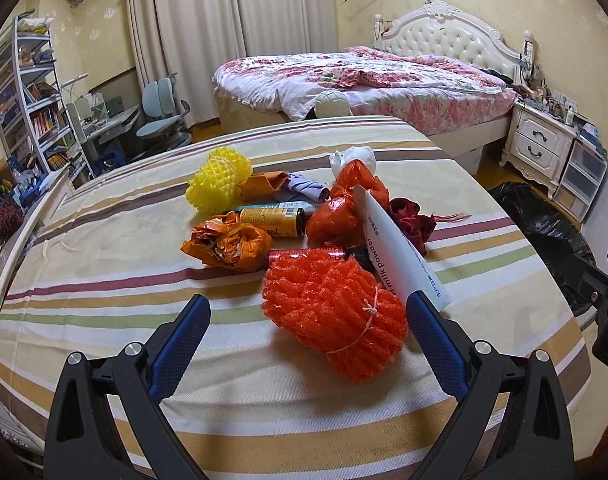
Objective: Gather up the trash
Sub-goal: 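Grasp the orange mesh net with the left tool while the right tool grasps the white tube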
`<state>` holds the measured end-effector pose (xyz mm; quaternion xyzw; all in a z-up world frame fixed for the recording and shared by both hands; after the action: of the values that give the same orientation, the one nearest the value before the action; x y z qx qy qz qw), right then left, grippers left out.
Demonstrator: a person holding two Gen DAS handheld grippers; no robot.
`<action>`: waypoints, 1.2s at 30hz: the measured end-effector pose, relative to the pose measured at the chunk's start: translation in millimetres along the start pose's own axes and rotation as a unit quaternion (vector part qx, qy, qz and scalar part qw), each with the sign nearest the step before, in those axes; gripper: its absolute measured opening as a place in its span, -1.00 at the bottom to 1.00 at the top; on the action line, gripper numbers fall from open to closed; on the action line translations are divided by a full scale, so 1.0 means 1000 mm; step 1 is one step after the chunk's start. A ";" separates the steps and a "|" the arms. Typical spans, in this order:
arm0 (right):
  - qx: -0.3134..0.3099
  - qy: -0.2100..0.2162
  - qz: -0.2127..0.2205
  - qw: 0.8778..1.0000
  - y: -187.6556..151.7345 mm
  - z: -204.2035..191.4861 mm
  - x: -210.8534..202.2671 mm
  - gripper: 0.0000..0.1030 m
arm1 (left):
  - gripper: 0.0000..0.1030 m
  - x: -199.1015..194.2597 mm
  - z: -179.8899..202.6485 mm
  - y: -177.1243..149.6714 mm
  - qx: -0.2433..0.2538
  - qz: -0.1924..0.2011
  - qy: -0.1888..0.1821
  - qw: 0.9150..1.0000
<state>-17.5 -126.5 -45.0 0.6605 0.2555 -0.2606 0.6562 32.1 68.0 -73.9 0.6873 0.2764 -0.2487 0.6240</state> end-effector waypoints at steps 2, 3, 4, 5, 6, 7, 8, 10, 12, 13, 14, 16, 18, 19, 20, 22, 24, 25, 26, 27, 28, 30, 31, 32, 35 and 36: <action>-0.001 0.002 -0.002 1.000 -0.001 -0.001 0.001 0.61 | 0.62 -0.001 0.002 -0.001 0.008 0.005 -0.002 1.000; -0.001 0.003 -0.003 1.000 -0.001 -0.002 0.001 0.61 | 0.38 -0.002 0.004 -0.001 0.014 0.005 -0.015 1.000; -0.001 0.003 -0.003 1.000 -0.002 -0.002 0.001 0.61 | 0.31 -0.001 0.005 -0.002 0.015 0.001 -0.027 1.000; -0.002 0.003 -0.003 1.000 -0.002 -0.003 0.001 0.61 | 0.28 0.000 0.006 -0.003 0.015 -0.003 -0.034 0.999; -0.002 0.004 -0.003 1.000 -0.002 -0.003 0.001 0.61 | 0.24 0.000 0.006 -0.004 0.016 -0.003 -0.038 0.999; -0.002 0.004 -0.002 1.000 -0.002 -0.003 0.001 0.61 | 0.15 -0.001 0.006 -0.005 0.018 -0.001 -0.040 0.999; -0.003 0.004 -0.002 1.000 -0.002 -0.004 0.001 0.62 | 0.08 -0.003 0.006 -0.006 0.022 0.002 -0.048 0.999; -0.004 0.004 -0.002 1.000 -0.002 -0.005 0.001 0.61 | -0.06 -0.005 0.007 -0.005 0.023 0.004 -0.056 0.998; -0.005 0.006 -0.003 1.000 -0.002 -0.006 0.001 0.61 | -0.11 -0.009 0.005 -0.005 0.021 0.008 -0.060 0.998; -0.007 0.007 -0.003 1.000 -0.002 -0.008 0.001 0.61 | -0.18 -0.010 0.002 -0.004 0.016 0.009 -0.062 0.998; -0.009 0.008 -0.003 1.000 -0.002 -0.009 0.001 0.61 | -0.18 -0.012 -0.001 -0.004 0.012 0.010 -0.068 0.998; -0.013 0.010 -0.003 1.000 -0.002 -0.013 0.000 0.61 | -0.19 -0.015 -0.006 -0.002 0.003 0.010 -0.068 0.998; -0.017 0.014 -0.003 1.000 -0.001 -0.018 0.000 0.61 | -0.20 -0.019 -0.013 -0.001 -0.002 0.015 -0.062 0.998; -0.020 0.017 -0.002 1.000 -0.001 -0.021 -0.001 0.61 | -0.20 -0.021 -0.016 -0.001 -0.004 0.018 -0.059 0.998; -0.023 0.021 -0.002 1.000 0.000 -0.025 -0.001 0.61 | -0.20 -0.022 -0.020 0.001 -0.006 0.019 -0.055 0.998; -0.028 0.030 -0.002 0.999 0.001 -0.032 -0.002 0.61 | -0.20 -0.023 -0.029 0.001 -0.013 0.022 -0.047 0.999; -0.033 0.041 -0.002 0.999 0.003 -0.042 -0.002 0.61 | -0.20 -0.023 -0.039 0.001 -0.020 0.022 -0.040 0.999; -0.036 0.047 -0.002 0.998 0.004 -0.047 -0.002 0.61 | -0.20 -0.023 -0.045 0.001 -0.024 0.021 -0.035 0.999; -0.041 0.053 -0.002 0.998 0.005 -0.052 -0.001 0.61 | -0.20 -0.022 -0.050 0.001 -0.029 0.021 -0.031 0.999; -0.045 0.058 -0.002 0.997 0.005 -0.057 -0.001 0.61 | -0.20 -0.022 -0.057 0.001 -0.034 0.022 -0.026 0.999; -0.050 0.063 -0.002 0.997 0.006 -0.062 0.000 0.61 | -0.20 -0.022 -0.062 0.000 -0.039 0.022 -0.022 0.999; -0.061 0.075 -0.004 0.995 0.007 -0.074 0.002 0.47 | -0.20 -0.022 -0.073 -0.001 -0.048 0.023 -0.012 0.999; -0.065 0.082 -0.008 0.994 0.007 -0.080 0.004 0.45 | -0.20 -0.021 -0.078 -0.002 -0.050 0.023 -0.008 0.998; -0.068 0.090 -0.013 0.994 0.007 -0.085 0.007 0.41 | -0.20 -0.021 -0.084 -0.002 -0.053 0.023 -0.003 0.998; -0.076 0.108 -0.023 0.991 0.008 -0.100 0.013 0.30 | -0.20 -0.020 -0.095 -0.002 -0.058 0.025 0.009 0.998; -0.079 0.113 -0.027 0.990 0.008 -0.105 0.015 0.25 | -0.20 -0.019 -0.099 -0.002 -0.060 0.026 0.013 0.998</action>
<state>-0.5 -21.7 -49.2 0.6245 0.3657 -0.1806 0.6661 16.3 165.0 -52.9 0.6592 0.2809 -0.2063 0.6663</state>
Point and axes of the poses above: each gripper's, at about its wrist camera, not at the fingertips, and x roughly the way its jaws point, z to its right, y to its top, the point moved 5 cm from there along x, roughly the way its jaws point, and after that the axes turned 1 degree about -z, right-handed, at the moved point
